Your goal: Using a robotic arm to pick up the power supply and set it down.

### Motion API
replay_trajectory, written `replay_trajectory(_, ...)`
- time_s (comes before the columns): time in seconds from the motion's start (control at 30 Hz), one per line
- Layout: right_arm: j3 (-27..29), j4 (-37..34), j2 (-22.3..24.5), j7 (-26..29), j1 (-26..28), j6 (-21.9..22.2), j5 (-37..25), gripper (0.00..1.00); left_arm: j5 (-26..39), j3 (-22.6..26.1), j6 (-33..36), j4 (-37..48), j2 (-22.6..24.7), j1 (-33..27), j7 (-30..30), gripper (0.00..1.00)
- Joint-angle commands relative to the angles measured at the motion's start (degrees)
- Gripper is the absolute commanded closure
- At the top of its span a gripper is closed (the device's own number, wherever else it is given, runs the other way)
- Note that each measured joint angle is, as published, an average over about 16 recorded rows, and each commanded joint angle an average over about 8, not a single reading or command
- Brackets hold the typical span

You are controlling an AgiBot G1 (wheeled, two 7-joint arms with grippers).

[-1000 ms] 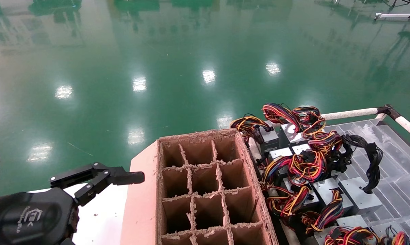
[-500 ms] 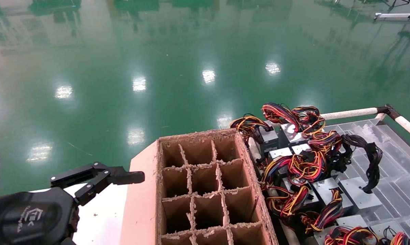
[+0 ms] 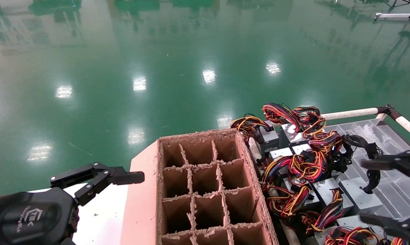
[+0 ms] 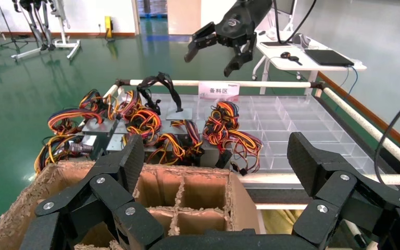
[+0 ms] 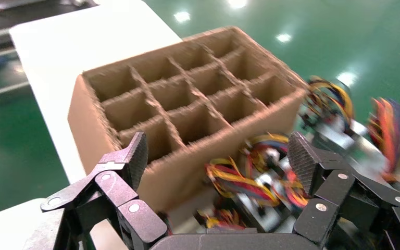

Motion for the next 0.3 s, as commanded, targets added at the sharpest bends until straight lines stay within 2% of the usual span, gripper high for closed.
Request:
replay_trajectory(0.03,2.91,1.27,-0.98,0.89,-2.25,0.16,-0.31,0.0,0.0,0.0,0.0,0.0,0.0,0.0,0.0,0.0)
replay_trajectory(0.2,10.13,4.43,-3.42,3.1,-7.85,0.55,-1.09,0.0,-0.01,0.01,0.0,0.0,-0.01,0.0,0.01,0.0)
replay_trajectory(0.3,12.28,5.37,-4.15,3.76,-9.52,0.66,-1.33,0.0,-0.01,0.02,-0.01,0.0,-0.01,0.0,0.01,0.0)
